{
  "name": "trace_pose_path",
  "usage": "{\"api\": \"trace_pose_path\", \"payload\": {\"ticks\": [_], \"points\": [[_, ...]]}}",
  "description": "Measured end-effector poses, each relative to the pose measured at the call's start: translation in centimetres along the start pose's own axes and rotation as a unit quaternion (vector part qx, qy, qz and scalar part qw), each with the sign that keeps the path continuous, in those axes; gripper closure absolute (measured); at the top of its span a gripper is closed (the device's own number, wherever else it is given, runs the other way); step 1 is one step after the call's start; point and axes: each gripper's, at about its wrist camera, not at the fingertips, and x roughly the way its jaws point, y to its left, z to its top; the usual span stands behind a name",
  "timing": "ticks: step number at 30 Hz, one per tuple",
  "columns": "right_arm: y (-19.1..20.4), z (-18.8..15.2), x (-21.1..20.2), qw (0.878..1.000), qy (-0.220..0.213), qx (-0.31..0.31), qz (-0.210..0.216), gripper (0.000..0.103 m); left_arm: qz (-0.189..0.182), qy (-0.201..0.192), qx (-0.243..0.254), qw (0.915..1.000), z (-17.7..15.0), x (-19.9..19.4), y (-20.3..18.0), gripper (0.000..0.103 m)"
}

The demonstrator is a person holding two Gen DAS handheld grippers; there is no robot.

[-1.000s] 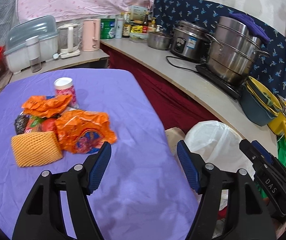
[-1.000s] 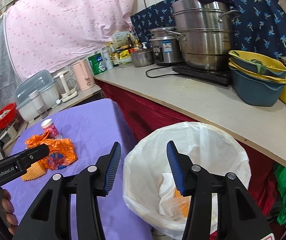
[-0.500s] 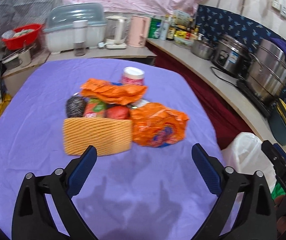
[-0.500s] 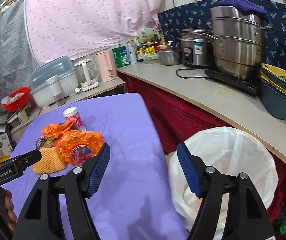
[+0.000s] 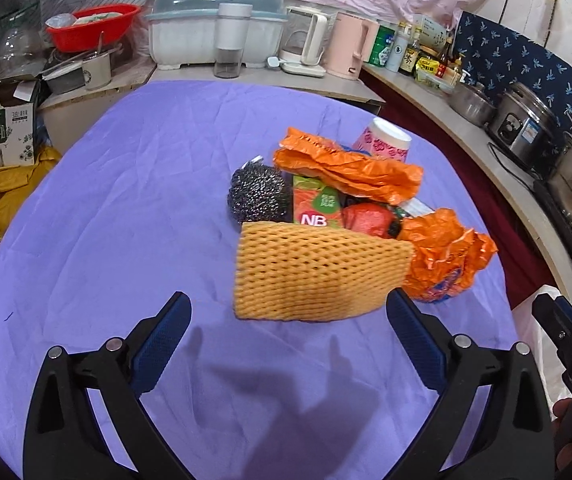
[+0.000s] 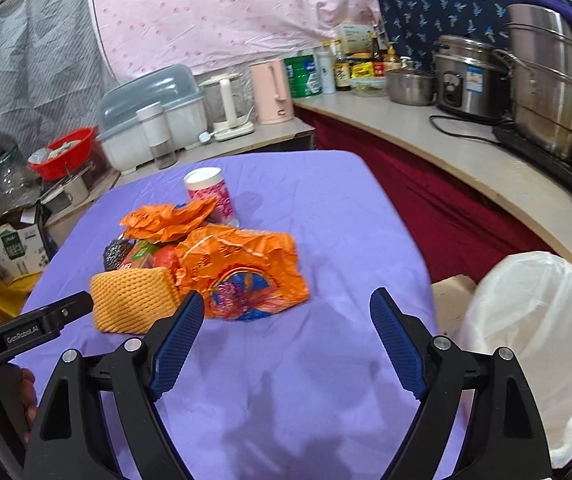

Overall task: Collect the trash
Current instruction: 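Grasp another orange foam net with the left tool while the right tool grasps an orange snack bag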

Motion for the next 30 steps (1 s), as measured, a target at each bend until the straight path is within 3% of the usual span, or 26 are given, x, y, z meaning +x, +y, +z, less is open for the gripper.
{"api": "trace_pose_path", "payload": {"ticks": [20, 28, 30], "points": [[3.5, 0.5, 9.6, 0.998, 0.062, -0.020, 0.016, 0.022, -0.040, 0.044, -0.010, 0.9982, 1.5, 6.0, 0.9, 0.010], [3.5, 0.1, 11.3, 0.997, 0.068, -0.014, 0.029, 0.022, -0.067, 0.054, 0.001, 0.9963, 1.3, 6.5, 0.0, 0.036], [3.3, -0.1, 11.6, 0.997, 0.072, -0.006, 0.042, 0.033, -0.078, 0.059, 0.005, 0.9952, 1.1, 6.5, -0.2, 0.050]]}}
